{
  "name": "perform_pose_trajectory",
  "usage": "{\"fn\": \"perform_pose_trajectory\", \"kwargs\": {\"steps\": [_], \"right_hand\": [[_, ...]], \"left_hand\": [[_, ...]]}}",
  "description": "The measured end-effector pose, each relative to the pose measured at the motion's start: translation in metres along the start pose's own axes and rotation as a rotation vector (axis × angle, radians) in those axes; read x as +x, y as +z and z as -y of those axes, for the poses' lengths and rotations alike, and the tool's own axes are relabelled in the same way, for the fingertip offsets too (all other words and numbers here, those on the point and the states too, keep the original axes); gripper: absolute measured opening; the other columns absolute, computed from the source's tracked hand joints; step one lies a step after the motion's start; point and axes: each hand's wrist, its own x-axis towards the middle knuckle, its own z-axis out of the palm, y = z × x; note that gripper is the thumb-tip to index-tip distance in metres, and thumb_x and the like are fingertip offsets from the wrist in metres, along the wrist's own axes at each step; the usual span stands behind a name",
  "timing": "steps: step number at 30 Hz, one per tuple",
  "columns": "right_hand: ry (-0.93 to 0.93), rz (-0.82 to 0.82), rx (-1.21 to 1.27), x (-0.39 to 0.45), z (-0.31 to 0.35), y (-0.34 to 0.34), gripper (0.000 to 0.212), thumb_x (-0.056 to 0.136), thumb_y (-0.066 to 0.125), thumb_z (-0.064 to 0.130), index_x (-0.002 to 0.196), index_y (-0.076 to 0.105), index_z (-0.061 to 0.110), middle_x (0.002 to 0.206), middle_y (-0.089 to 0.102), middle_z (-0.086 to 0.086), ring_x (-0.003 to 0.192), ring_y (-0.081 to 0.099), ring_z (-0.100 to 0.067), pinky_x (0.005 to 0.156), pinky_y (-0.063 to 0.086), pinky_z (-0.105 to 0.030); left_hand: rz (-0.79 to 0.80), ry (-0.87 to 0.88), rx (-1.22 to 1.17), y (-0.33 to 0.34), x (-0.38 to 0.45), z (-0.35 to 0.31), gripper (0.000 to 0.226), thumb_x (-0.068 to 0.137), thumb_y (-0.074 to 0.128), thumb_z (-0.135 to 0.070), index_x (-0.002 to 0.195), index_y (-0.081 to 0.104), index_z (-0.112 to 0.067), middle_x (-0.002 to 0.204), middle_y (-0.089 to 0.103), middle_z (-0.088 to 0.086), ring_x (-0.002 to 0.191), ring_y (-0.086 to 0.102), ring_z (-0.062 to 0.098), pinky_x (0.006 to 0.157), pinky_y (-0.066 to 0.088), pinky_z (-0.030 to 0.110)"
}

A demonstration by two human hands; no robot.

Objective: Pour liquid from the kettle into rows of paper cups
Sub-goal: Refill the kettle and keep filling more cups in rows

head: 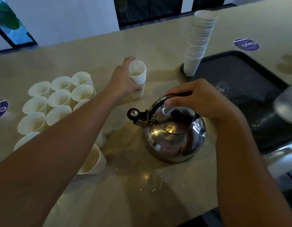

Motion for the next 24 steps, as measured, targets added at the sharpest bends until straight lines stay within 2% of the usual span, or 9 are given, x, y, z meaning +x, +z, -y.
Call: {"fn": "perform_pose_trajectory", "kwargs": {"steps": [5,10,13,15,17,19,22,24], "right_hand": [[-0.011,0.014,-0.011,0.001,-0.004,-0.003,0.022,0.08,0.08,0.034,0.102,0.079,0.034,0.09,0.077,0.017,0.092,0.07,0.002,0.085,0.049,-0.015],[-0.015,0.058,-0.089,0.005,-0.009,-0.002,0.022,0.096,0.063,0.04,0.115,0.072,0.046,0.098,0.073,0.027,0.1,0.065,0.005,0.081,0.049,-0.009],[-0.033,0.092,-0.091,0.011,-0.015,-0.002,0.023,0.101,0.056,0.037,0.119,0.069,0.045,0.098,0.066,0.037,0.102,0.058,0.02,0.079,0.043,-0.001],[-0.029,0.082,-0.053,0.015,-0.02,-0.002,0.023,0.103,0.055,0.033,0.118,0.07,0.042,0.096,0.065,0.04,0.103,0.056,0.022,0.08,0.04,0.001],[-0.041,0.047,-0.016,0.018,-0.025,-0.004,0.023,0.103,0.055,0.027,0.116,0.072,0.037,0.099,0.067,0.037,0.105,0.057,0.019,0.082,0.04,0.002],[-0.029,0.023,-0.001,0.022,-0.03,-0.002,0.022,0.102,0.058,0.028,0.113,0.075,0.036,0.104,0.071,0.028,0.106,0.06,0.012,0.087,0.043,-0.006],[0.045,-0.012,0.013,0.027,-0.037,0.001,0.016,0.097,0.064,0.036,0.104,0.078,0.039,0.102,0.076,0.017,0.106,0.066,-0.002,0.098,0.048,-0.026],[0.061,-0.037,0.031,0.027,-0.039,0.004,0.012,0.093,0.069,0.038,0.096,0.08,0.038,0.094,0.078,0.009,0.096,0.069,-0.007,0.095,0.052,-0.032]], "left_hand": [[0.022,-0.056,0.024,0.007,0.004,0.002,0.106,0.067,0.089,-0.016,0.152,0.028,-0.028,0.136,0.048,0.014,0.124,0.049,0.029,0.09,0.036,0.027],[0.081,-0.054,0.094,-0.01,-0.003,-0.006,0.12,0.07,0.088,-0.021,0.158,0.008,-0.037,0.151,0.031,0.014,0.131,0.043,0.029,0.101,0.036,0.035],[-0.018,-0.02,0.152,-0.03,-0.013,-0.02,0.116,0.075,0.082,-0.025,0.158,0.002,-0.038,0.157,0.024,0.01,0.141,0.034,0.029,0.112,0.033,0.046],[-0.109,0.019,0.122,-0.041,-0.028,-0.03,0.107,0.08,0.076,-0.03,0.156,0.002,-0.041,0.16,0.023,0.003,0.144,0.031,0.025,0.113,0.029,0.054],[-0.184,0.078,0.056,-0.046,-0.049,-0.042,0.096,0.083,0.072,-0.028,0.154,0.009,-0.042,0.155,0.03,-0.001,0.14,0.034,0.02,0.113,0.029,0.055],[-0.255,0.163,0.006,-0.047,-0.074,-0.054,0.08,0.083,0.069,-0.024,0.15,0.027,-0.039,0.141,0.042,-0.002,0.13,0.042,0.018,0.11,0.035,0.053],[-0.278,0.312,-0.023,-0.034,-0.103,-0.068,0.047,0.081,0.064,-0.023,0.127,0.057,-0.031,0.114,0.054,-0.009,0.108,0.05,0.013,0.1,0.043,0.049],[-0.228,0.404,-0.03,-0.018,-0.115,-0.071,0.027,0.083,0.062,-0.024,0.109,0.068,-0.026,0.097,0.057,-0.015,0.093,0.053,0.006,0.091,0.047,0.047]]}}
